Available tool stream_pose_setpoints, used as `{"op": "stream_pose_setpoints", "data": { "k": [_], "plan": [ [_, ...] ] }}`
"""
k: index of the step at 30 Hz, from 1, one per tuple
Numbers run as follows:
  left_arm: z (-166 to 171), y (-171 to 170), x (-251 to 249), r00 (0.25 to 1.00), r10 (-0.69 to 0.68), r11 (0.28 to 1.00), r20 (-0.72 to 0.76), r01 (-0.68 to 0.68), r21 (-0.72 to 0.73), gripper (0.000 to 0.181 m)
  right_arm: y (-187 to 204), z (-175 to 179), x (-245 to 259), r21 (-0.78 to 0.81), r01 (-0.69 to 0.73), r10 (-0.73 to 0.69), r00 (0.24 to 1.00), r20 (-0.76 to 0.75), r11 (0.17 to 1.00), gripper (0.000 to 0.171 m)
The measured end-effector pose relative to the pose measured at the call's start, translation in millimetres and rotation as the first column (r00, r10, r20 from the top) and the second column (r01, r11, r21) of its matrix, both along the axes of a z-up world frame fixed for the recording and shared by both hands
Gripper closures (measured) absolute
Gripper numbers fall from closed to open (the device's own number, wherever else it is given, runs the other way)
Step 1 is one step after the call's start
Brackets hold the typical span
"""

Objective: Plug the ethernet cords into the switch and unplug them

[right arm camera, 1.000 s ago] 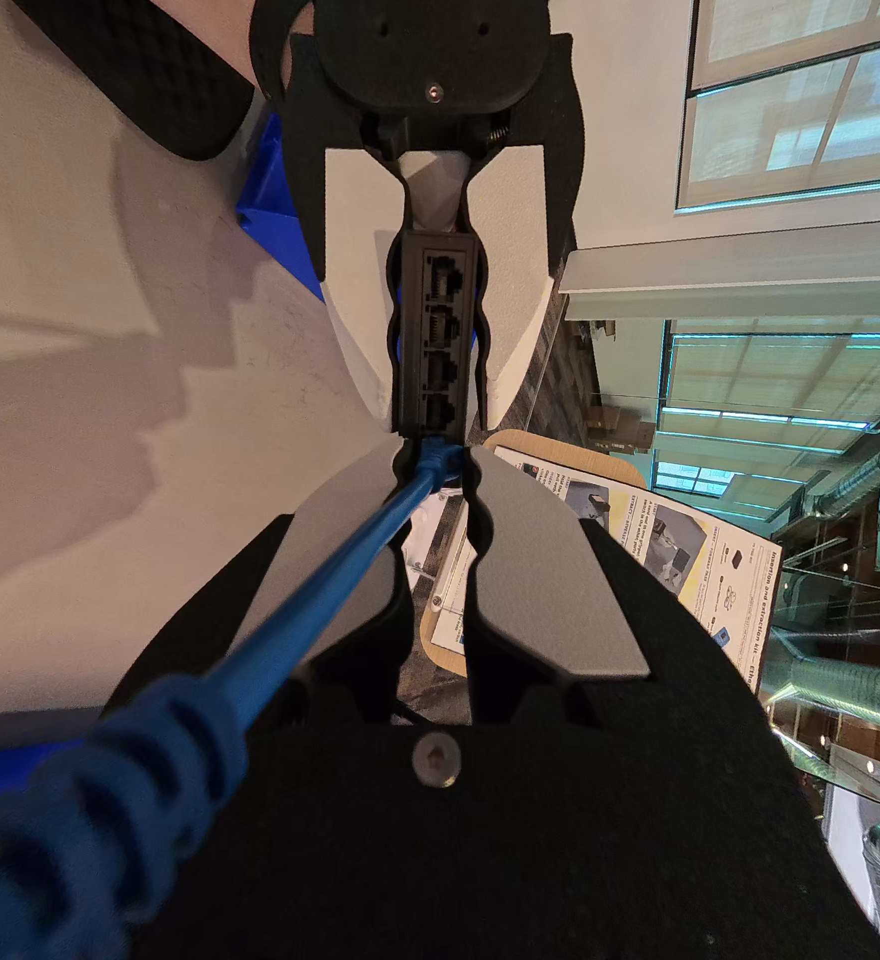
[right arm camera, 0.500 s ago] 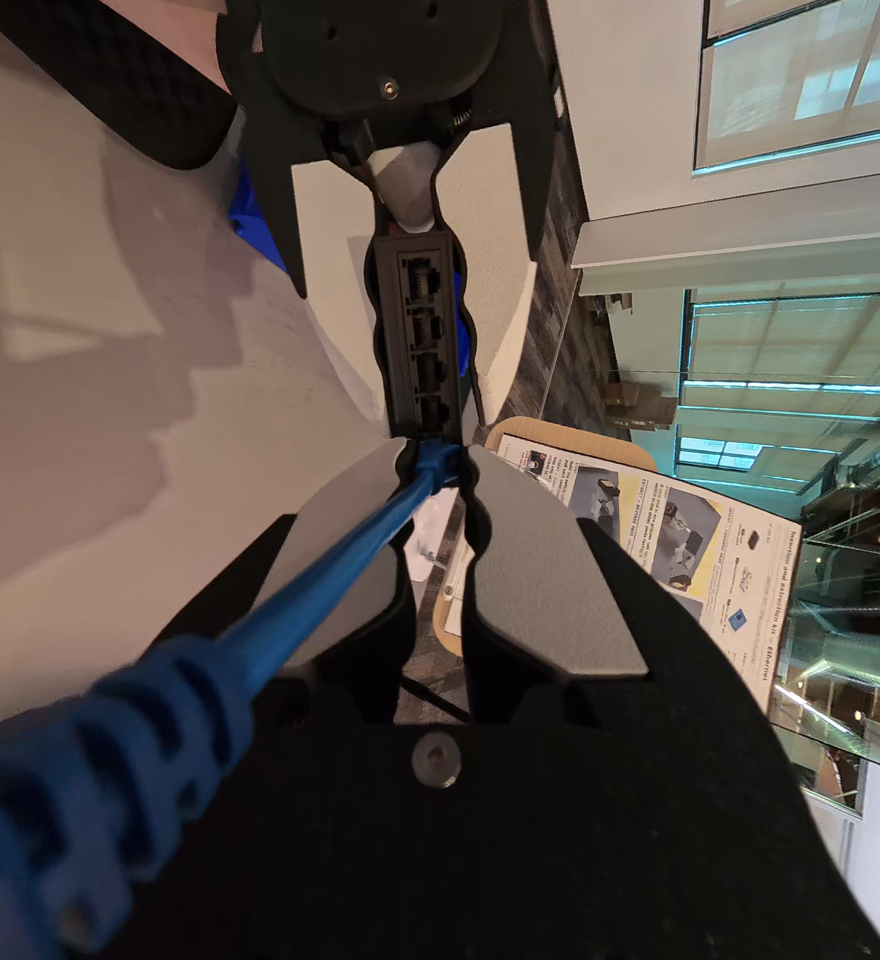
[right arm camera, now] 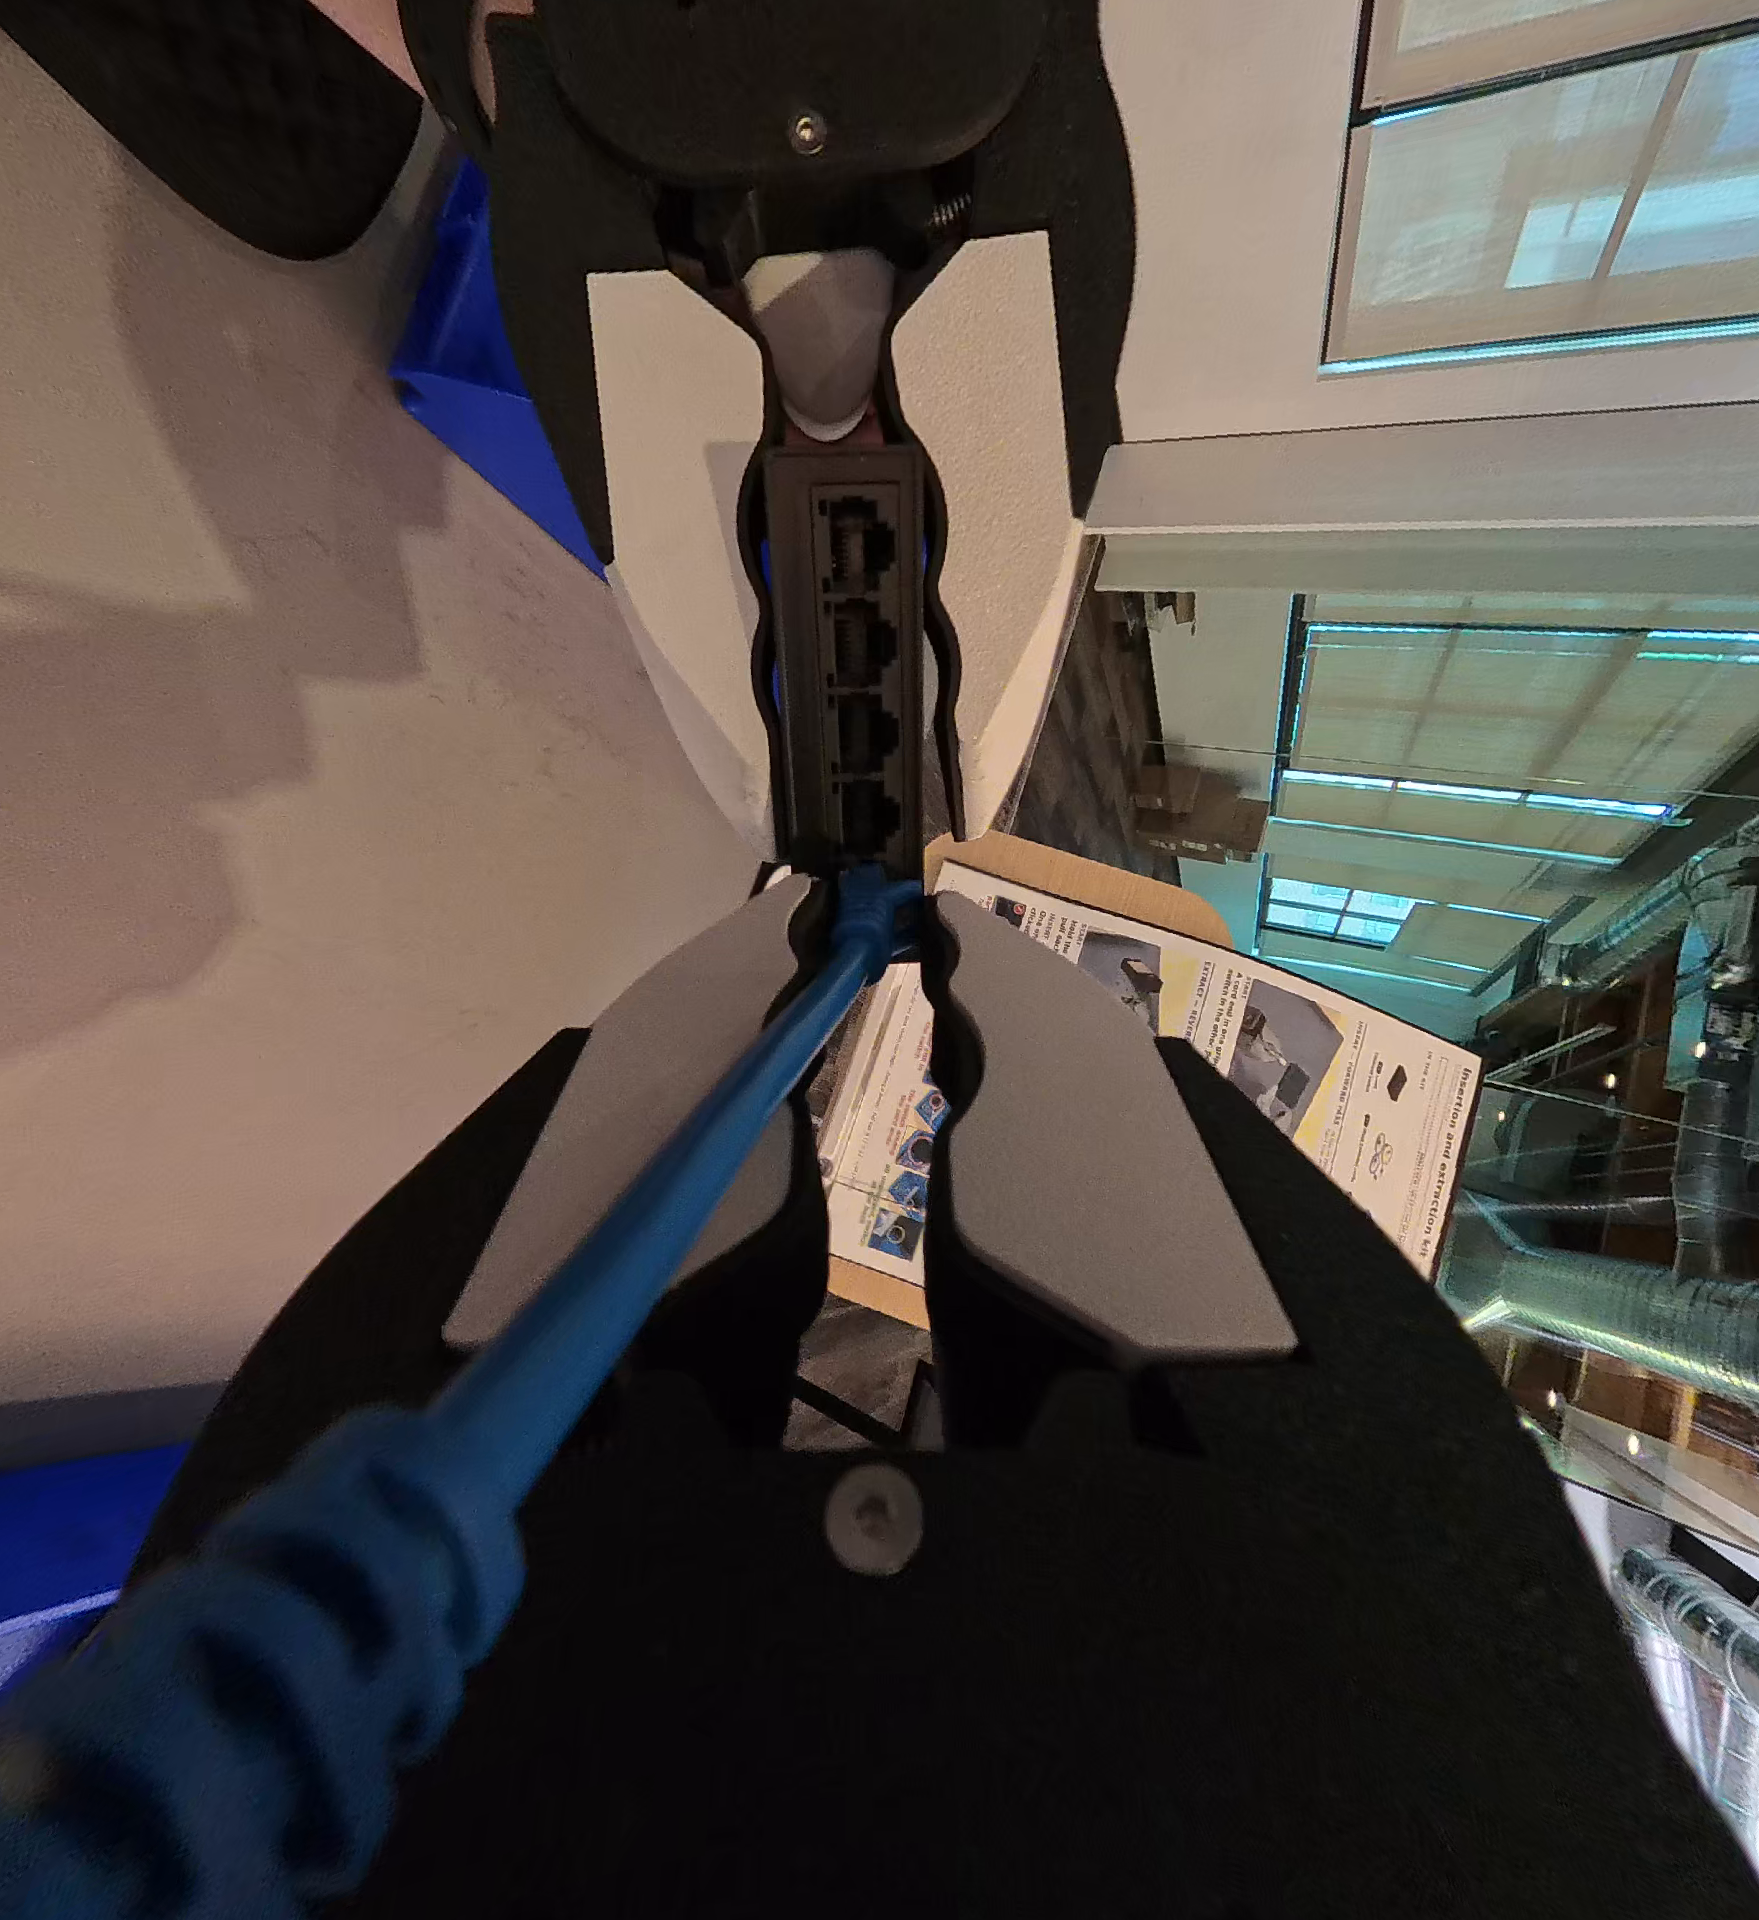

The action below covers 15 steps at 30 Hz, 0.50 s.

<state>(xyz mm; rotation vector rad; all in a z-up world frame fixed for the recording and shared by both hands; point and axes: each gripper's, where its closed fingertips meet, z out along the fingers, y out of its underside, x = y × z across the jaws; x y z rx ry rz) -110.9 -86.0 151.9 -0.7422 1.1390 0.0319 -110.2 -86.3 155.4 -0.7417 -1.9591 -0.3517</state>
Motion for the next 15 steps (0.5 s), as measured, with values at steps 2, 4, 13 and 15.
{"op": "stream_pose_setpoints", "data": {
  "k": [2,4,13,15],
  "plan": [
    [0.1,-0.7,0.2,1.0,-0.006,1.0,0.002,0.006,-0.007,0.149,-0.7,0.7,-0.2,0.002,-0.007,0.007,1.0,-0.004,1.0,0.157],
    [0.3,-1.1,0.2,1.0,-0.009,1.0,0.002,0.01,-0.01,0.149,-1.7,1.7,-0.8,0.01,-0.016,0.016,1.0,-0.009,1.0,0.157],
    [0.3,2.0,-0.7,1.0,0.0,1.0,0.008,0.0,-0.02,0.149,-2.9,4.4,0.0,0.038,-0.041,0.042,0.999,-0.02,0.998,0.158],
    [-0.2,2.0,-0.2,1.0,0.002,1.0,0.005,-0.002,-0.016,0.149,-2.8,3.4,0.4,0.018,-0.037,0.037,0.999,-0.014,0.999,0.157]
  ]
}}
